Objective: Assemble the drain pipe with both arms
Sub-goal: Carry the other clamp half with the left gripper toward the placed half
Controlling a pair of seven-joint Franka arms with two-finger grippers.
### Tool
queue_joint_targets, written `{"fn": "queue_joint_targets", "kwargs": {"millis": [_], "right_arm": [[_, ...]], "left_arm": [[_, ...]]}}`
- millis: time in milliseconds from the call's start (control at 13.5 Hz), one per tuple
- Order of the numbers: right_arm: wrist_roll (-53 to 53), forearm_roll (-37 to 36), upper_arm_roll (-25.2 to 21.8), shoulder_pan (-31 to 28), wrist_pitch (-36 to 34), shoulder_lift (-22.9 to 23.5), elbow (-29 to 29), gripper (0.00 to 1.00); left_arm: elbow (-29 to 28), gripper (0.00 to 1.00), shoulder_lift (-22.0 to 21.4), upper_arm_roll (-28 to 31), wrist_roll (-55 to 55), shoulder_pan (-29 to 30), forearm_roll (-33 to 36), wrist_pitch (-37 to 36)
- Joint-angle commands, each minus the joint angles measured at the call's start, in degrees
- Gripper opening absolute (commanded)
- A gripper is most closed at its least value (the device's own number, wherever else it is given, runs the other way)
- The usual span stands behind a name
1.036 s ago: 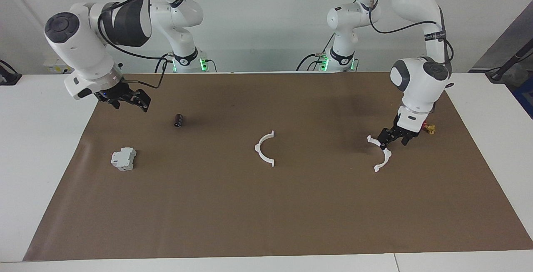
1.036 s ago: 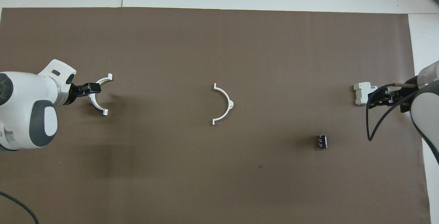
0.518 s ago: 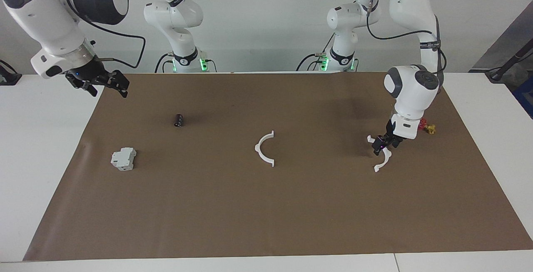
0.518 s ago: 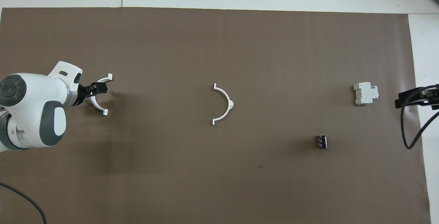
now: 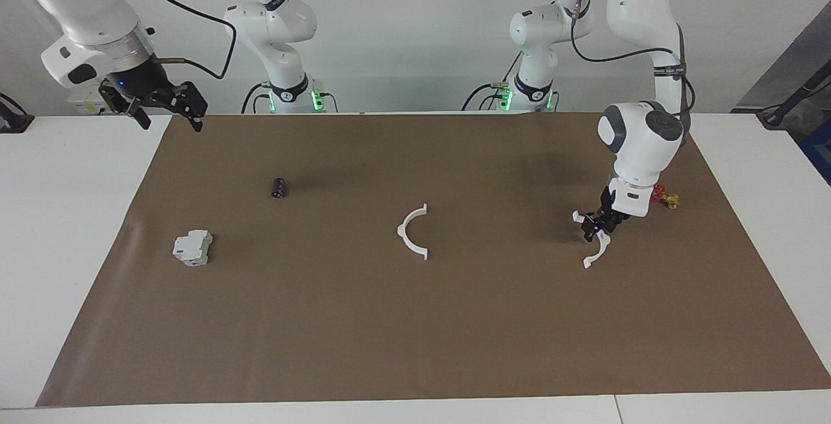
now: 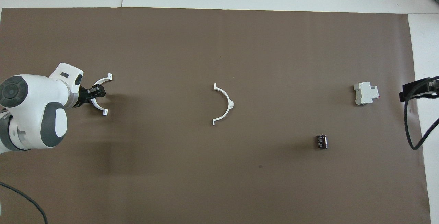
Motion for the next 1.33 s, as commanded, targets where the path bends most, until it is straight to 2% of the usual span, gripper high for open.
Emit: {"fn": "queue_joint_targets", "kwargs": {"millis": [0,148,296,444,518,666,814,1109,1257], "right_arm": [[-2.86,-1.00,0.11,-0.31,-0.90,0.10,-0.41,1.00],[-3.15,-1.19,0.46,-0.13,-0.90,0.09,-0.08,1.00],[-0.69,1.97,0.46,-0.22,-2.13,0.79,1.77,1.00],[-0.24,1.54,0.55,-0.13,-1.87,0.71,1.51,1.00],[-0.24,1.45,0.55,-0.22,-1.61,0.71,1.42,1.00],[-0.42,1.45,0.55,-0.31,-1.52,0.44,0.90,1.00],[-0.33,1.37,0.55,-0.22,-1.52,0.27,0.72,1.00],[-0.24,0.66,0.38,0.74,-1.52,-0.69,-1.21,1.00],[-0.33,-0.21,0.37,0.92,-0.99,-1.31,-2.53,1.00]], "left_arm": [[-1.15,0.00,-1.38,0.39,-0.79,-0.60,-0.58,-1.40],[1.91,0.00,-0.94,0.22,-0.96,-0.69,-0.58,-4.91],[7.26,0.00,-0.76,0.22,-4.19,-3.04,-0.67,-10.35],[12.72,0.00,-0.76,0.31,-13.13,-8.30,-0.67,-16.77],[13.44,0.00,-0.76,0.39,-19.19,-11.81,-0.32,-17.84],[13.36,0.00,-0.76,0.39,-31.23,-19.46,1.34,-17.15],[13.09,0.00,-1.03,0.31,-37.85,-26.49,2.23,-17.06],[11.78,0.00,-0.59,0.13,-39.72,-32.67,2.05,-11.35],[11.77,0.00,2.30,0.31,-39.90,-34.86,2.31,-9.42]]}}
